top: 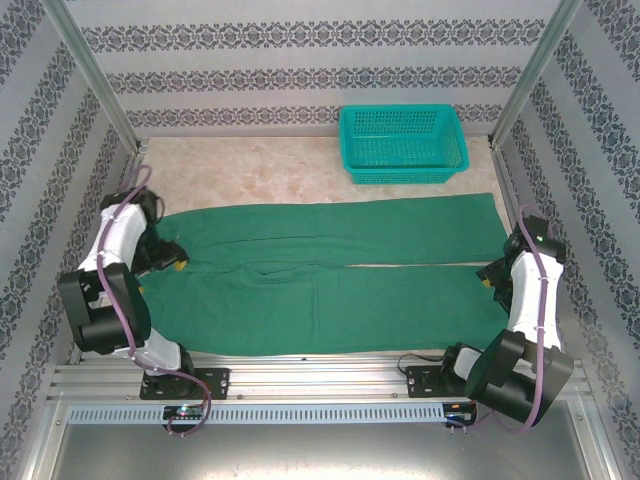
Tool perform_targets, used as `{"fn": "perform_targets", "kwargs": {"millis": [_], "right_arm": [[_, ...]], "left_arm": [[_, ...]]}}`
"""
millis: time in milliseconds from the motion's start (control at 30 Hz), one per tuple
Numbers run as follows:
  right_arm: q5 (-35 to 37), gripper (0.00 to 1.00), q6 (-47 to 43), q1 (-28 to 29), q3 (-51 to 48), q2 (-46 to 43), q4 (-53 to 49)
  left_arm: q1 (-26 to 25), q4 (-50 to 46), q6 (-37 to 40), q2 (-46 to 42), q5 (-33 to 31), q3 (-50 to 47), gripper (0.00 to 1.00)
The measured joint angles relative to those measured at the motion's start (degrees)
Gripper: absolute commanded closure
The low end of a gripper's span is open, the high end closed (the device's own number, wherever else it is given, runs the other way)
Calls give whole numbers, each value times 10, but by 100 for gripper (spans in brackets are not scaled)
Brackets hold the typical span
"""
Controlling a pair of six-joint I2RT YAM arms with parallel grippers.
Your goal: Roll up the long pants
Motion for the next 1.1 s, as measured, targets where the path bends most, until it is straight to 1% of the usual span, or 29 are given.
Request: {"fn": "perform_targets", "kwargs": {"millis": [33,67,100,200,367,533,733,867,1000,1100], "right_arm": [[-4,7,2,0,-4,0,-3],[-9,7,4,0,-8,1,-7],[-16,7,7,0,-11,1,-10],[-39,8,16,6,-39,-2,-7],[-68,8,34,28,-102,-47,2],[-79,8,37,31,-123,-76,2],[-80,8,35,35,-123,-74,29],[-78,8,28,35,-101,-24,54],[-62,8,14,43,-9,58,88],[-55,7,3,44,43,98,116]], "left_arm": [[30,0,0,-8,10,-23,3],[48,0,0,-14,21,-45,3],[56,0,0,-20,33,-65,3],[56,-1,5,-33,71,-106,2],[53,11,16,-71,104,-108,3],[44,14,15,-81,114,-108,4],[38,20,12,-81,106,-104,4],[37,43,-4,-63,90,-65,5],[37,99,-27,-16,83,-14,8],[35,125,-31,5,70,4,7]]}}
